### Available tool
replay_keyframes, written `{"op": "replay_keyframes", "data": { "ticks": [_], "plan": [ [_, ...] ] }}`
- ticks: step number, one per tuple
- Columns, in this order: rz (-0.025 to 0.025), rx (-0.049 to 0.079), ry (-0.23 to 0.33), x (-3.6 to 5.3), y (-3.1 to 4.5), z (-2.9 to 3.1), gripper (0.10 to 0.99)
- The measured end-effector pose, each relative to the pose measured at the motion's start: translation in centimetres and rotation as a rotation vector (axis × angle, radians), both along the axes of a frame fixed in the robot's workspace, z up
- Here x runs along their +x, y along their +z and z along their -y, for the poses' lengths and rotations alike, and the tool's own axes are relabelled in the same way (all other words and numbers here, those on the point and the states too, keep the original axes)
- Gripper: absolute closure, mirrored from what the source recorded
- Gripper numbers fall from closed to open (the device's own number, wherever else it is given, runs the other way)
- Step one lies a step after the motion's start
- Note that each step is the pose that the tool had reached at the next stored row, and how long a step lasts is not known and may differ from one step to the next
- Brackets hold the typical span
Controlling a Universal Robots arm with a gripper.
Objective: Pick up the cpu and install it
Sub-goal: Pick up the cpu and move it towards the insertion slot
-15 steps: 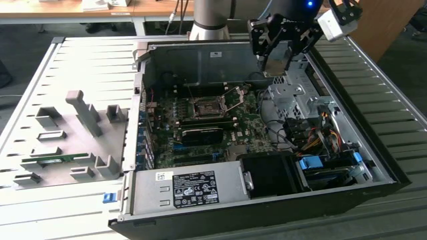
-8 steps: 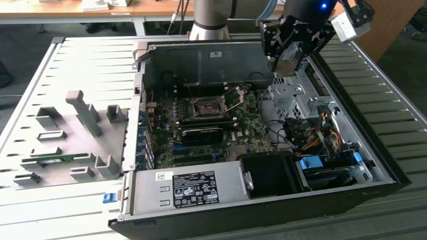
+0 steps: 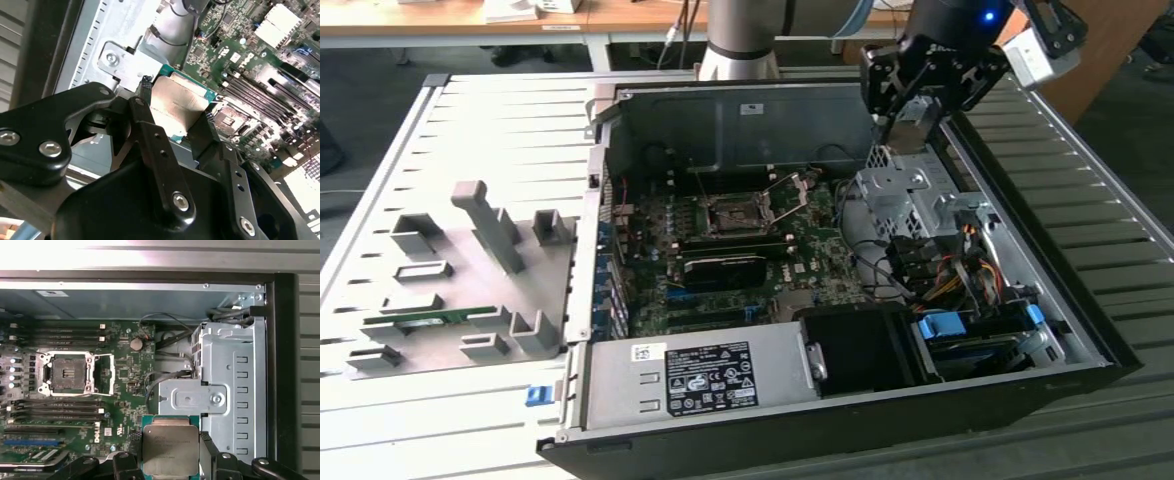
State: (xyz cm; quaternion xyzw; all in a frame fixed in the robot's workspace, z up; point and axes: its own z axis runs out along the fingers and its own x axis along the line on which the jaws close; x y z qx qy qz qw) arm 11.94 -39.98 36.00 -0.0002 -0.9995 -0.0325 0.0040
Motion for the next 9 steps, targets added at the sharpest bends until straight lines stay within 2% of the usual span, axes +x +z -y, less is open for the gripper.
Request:
{"op": "replay_keyframes", "data": {
  "ticks": [4, 9],
  "plan": [
    [0.0000, 0.000, 0.000, -0.33, -0.04, -0.07, 0.545],
    [0.0039, 0.000, 0.000, -2.51, -0.04, -0.10, 0.545]
  ]
}}
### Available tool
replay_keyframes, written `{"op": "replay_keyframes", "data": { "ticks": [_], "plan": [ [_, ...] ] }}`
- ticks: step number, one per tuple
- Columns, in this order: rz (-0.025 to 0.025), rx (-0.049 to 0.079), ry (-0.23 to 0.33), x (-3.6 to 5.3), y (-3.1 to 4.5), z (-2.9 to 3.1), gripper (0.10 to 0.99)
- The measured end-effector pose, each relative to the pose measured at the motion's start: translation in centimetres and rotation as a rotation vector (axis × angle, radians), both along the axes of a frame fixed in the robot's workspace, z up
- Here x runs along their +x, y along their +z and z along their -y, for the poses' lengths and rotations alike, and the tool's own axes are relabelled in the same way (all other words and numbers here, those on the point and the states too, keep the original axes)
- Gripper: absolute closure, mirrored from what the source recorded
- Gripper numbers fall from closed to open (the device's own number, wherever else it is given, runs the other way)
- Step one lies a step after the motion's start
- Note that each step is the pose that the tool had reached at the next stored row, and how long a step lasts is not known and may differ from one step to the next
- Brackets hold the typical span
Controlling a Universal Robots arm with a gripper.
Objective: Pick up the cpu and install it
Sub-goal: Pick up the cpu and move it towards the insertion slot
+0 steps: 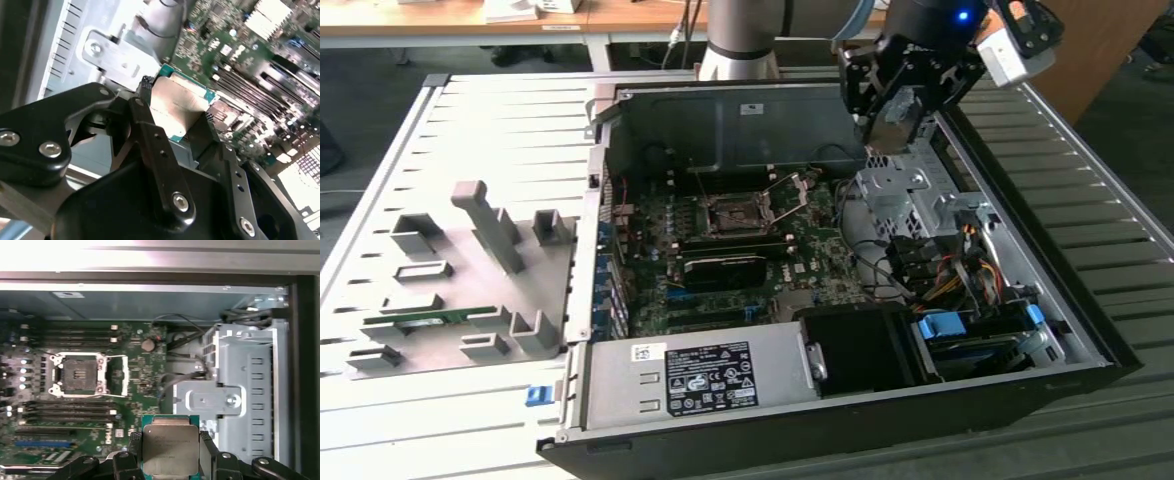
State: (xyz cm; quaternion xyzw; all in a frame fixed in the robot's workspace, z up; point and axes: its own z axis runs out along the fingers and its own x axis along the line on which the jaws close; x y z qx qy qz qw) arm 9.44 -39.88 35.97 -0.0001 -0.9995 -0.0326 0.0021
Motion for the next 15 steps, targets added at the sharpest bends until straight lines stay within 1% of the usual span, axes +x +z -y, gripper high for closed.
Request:
{"op": "replay_keyframes", "data": {
  "ticks": [4, 12, 13, 15],
  "plan": [
    [0.0044, 0.000, 0.000, -1.84, -0.04, -0.17, 0.545],
    [0.0139, 0.000, 0.000, -5.41, -0.18, -0.70, 0.545],
    [0.0149, 0.000, 0.000, -5.61, -0.18, -0.73, 0.545],
    [0.0154, 0.000, 0.000, -5.67, -0.18, -0.72, 0.545]
  ]
}}
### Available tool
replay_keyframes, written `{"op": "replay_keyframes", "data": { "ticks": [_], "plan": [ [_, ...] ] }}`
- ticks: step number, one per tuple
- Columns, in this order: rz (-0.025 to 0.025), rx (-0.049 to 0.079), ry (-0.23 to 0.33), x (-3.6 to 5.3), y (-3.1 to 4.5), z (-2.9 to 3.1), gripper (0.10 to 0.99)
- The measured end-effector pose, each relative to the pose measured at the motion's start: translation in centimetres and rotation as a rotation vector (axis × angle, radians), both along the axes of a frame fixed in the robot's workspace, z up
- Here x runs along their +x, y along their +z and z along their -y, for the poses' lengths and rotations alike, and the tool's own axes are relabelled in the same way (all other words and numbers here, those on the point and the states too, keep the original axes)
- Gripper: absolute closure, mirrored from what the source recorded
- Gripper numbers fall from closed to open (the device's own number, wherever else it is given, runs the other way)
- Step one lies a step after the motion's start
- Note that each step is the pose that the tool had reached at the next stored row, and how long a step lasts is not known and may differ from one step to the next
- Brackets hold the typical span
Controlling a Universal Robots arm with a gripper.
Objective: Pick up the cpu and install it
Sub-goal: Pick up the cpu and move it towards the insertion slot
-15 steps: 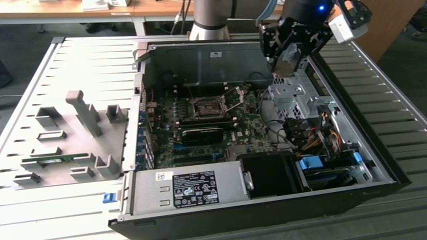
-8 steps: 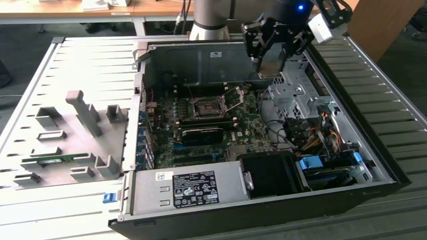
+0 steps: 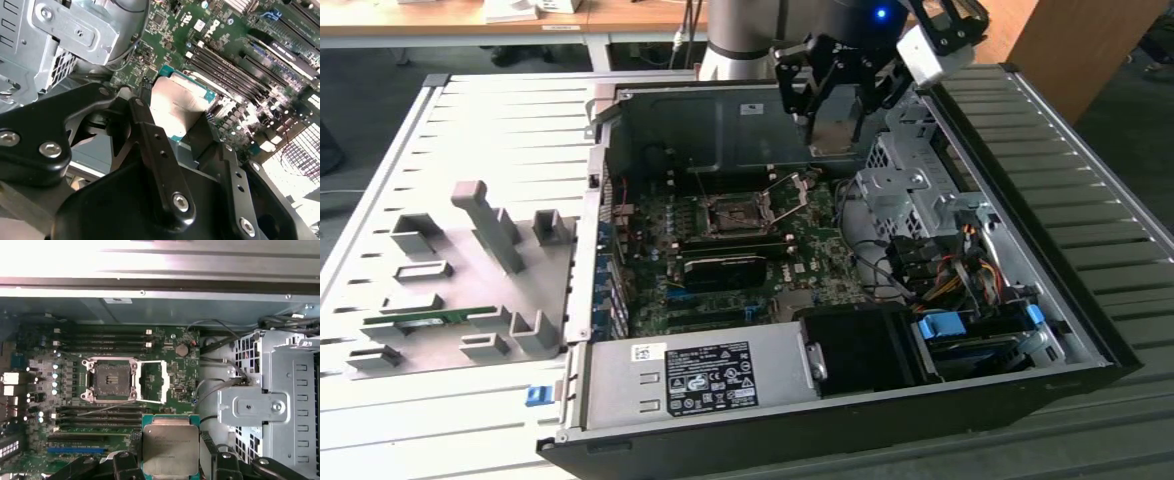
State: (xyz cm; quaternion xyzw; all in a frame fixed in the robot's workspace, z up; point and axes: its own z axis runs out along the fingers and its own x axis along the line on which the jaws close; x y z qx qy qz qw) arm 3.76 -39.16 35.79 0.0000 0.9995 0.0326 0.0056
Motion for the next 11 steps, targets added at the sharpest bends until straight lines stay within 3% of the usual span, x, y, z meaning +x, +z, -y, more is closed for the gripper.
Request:
{"op": "replay_keyframes", "data": {
  "ticks": [4, 8, 11],
  "plan": [
    [0.0012, 0.000, 0.000, -0.26, -0.05, -0.07, 0.545],
    [0.0019, 0.000, 0.000, -1.76, -0.15, -0.34, 0.545],
    [0.0022, 0.000, 0.000, -2.83, -0.21, -1.07, 0.545]
  ]
}}
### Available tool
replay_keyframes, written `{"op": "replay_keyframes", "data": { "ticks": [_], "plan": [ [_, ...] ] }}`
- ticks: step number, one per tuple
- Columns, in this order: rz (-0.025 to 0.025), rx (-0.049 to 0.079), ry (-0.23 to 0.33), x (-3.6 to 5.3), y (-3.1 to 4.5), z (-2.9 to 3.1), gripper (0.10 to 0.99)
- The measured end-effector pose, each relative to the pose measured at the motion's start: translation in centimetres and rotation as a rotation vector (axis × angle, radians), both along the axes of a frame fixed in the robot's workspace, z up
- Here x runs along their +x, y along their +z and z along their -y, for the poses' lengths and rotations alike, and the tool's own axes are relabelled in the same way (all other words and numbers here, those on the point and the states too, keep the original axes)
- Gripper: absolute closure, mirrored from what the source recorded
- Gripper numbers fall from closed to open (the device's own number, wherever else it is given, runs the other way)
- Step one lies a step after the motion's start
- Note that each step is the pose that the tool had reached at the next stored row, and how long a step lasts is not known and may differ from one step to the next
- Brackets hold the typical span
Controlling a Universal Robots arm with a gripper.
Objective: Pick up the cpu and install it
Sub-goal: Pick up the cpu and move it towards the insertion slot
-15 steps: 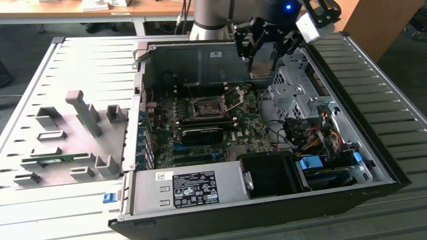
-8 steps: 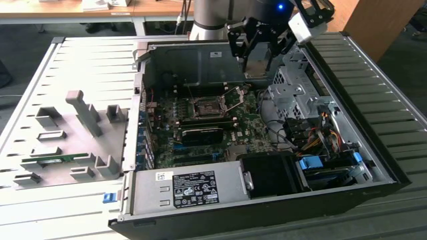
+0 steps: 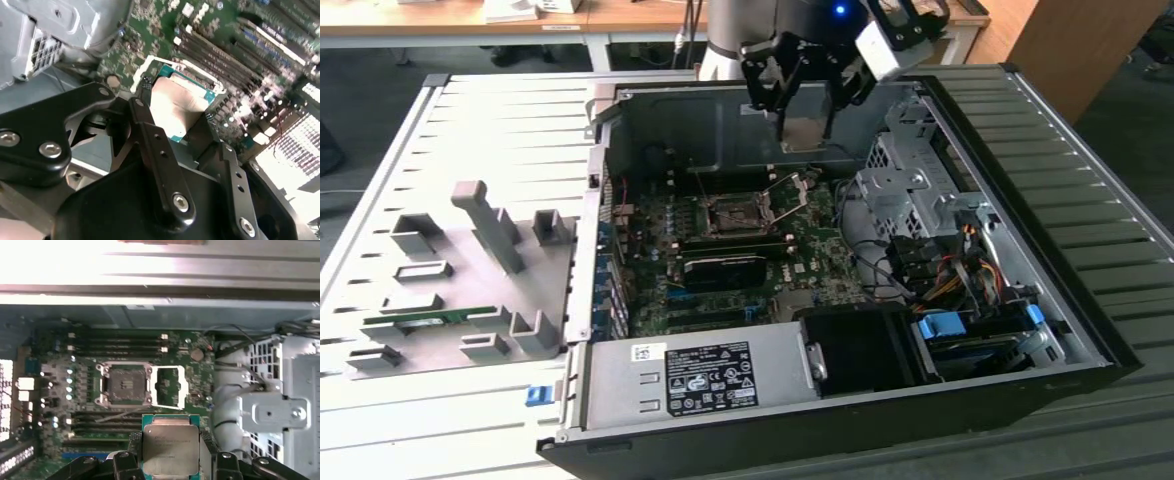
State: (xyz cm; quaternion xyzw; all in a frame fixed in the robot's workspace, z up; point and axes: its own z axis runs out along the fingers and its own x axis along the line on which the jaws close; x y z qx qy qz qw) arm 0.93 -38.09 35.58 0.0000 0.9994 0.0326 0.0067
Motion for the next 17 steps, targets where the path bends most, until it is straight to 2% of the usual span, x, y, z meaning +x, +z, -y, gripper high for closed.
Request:
{"op": "replay_keyframes", "data": {
  "ticks": [3, 7, 10, 15, 17],
  "plan": [
    [0.0002, 0.000, 0.000, -0.67, -0.12, -0.77, 0.545],
    [0.0008, 0.000, 0.000, -2.50, -0.36, -1.04, 0.545],
    [0.0008, -0.002, 0.000, -3.56, -0.62, -1.24, 0.545],
    [0.0016, -0.015, -0.003, -3.73, -0.87, -1.37, 0.545],
    [0.0025, -0.015, -0.003, -3.95, -0.89, -1.54, 0.545]
  ]
}}
